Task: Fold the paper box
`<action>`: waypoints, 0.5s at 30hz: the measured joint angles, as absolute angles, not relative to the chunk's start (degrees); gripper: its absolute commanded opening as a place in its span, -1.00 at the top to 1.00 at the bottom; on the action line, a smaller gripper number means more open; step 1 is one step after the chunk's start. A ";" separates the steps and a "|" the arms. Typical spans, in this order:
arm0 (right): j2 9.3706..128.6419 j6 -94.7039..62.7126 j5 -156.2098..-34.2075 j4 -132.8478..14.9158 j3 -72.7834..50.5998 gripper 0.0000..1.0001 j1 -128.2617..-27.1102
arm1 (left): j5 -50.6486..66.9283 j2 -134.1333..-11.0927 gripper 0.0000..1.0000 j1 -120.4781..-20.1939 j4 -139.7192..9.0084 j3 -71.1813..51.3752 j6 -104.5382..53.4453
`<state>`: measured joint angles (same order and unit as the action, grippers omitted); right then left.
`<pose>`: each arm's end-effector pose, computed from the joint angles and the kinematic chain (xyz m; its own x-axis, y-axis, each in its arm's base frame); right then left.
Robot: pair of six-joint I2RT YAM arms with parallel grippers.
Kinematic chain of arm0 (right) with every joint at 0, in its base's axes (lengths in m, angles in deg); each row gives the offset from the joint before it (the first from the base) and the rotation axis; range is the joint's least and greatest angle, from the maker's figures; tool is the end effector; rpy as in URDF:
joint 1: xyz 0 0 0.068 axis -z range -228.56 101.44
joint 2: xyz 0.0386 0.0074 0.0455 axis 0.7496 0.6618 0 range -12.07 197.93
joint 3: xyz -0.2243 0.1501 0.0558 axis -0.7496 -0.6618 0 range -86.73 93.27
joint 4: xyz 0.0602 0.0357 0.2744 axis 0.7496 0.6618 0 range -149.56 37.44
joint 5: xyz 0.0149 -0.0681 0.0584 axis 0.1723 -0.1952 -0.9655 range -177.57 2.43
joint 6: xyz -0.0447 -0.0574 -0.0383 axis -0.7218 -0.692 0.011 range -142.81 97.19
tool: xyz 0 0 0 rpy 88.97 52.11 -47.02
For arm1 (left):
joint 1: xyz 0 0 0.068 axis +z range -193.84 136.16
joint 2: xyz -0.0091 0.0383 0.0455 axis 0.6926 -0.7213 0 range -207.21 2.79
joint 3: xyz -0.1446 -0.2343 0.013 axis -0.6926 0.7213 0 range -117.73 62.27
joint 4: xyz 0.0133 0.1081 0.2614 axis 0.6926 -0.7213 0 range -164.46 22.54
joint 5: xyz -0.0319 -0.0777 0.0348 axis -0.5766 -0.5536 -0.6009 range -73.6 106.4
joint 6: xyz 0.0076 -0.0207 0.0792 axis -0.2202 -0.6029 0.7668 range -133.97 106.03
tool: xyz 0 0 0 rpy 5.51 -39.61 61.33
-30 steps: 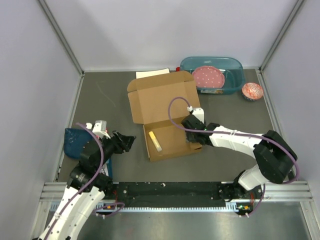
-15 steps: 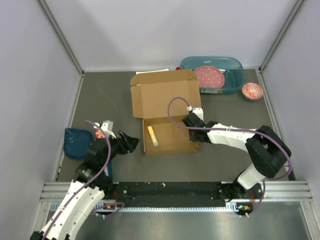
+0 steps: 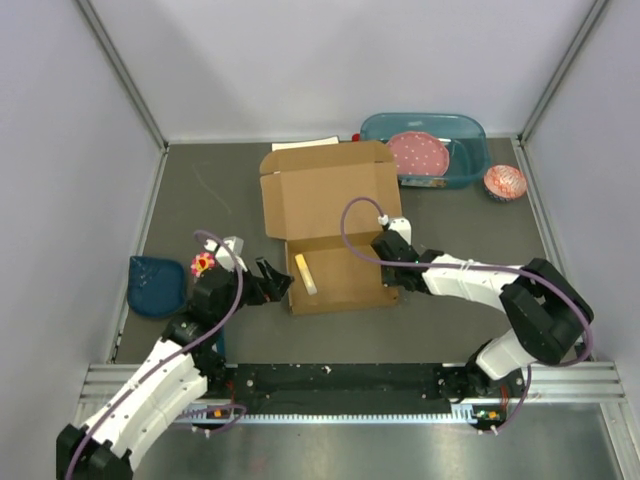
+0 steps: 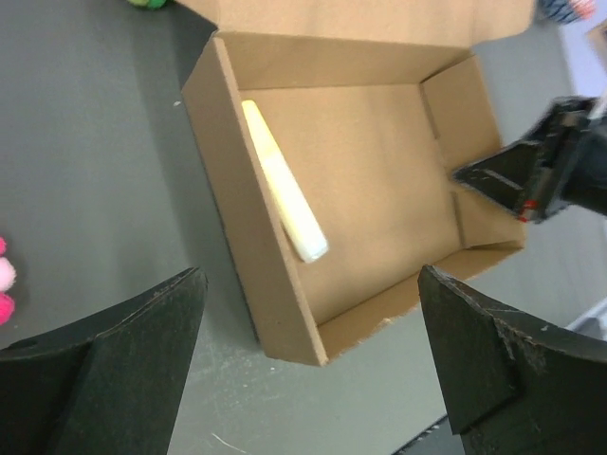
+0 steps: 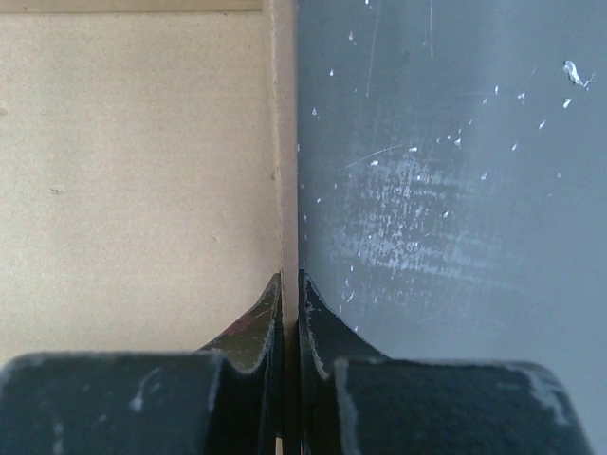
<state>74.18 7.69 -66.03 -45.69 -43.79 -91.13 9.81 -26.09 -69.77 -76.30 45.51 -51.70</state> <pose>0.2498 0.1936 0.1214 -0.7784 -0.0740 -0.6234 -0.1019 0.9948 0.0091 0.1730 -0.0934 0.1929 -0.5794 -0.3942 -0.7134 0.2229 0.7653 -0.6039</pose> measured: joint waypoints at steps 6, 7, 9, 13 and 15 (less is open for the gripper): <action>72.52 6.90 -66.84 -46.57 -45.56 1.00 -91.13 | 16.46 -37.61 -0.69 -76.20 -75.16 43.74 -48.75; 72.35 6.79 -66.92 -46.70 -45.82 1.00 -91.13 | 18.01 -39.12 -0.66 -77.59 -75.08 43.33 -48.42; 72.17 6.75 -67.14 -46.68 -45.93 1.00 -91.13 | 20.96 -41.19 -0.55 -79.54 -74.97 42.52 -48.14; 71.63 6.75 -67.69 -46.83 -46.45 1.00 -91.13 | 25.85 -43.25 -0.39 -80.68 -73.87 41.58 -48.10; 71.28 6.75 -67.93 -46.96 -46.80 1.00 -91.13 | 27.76 -44.04 -0.28 -80.70 -73.37 41.34 -48.01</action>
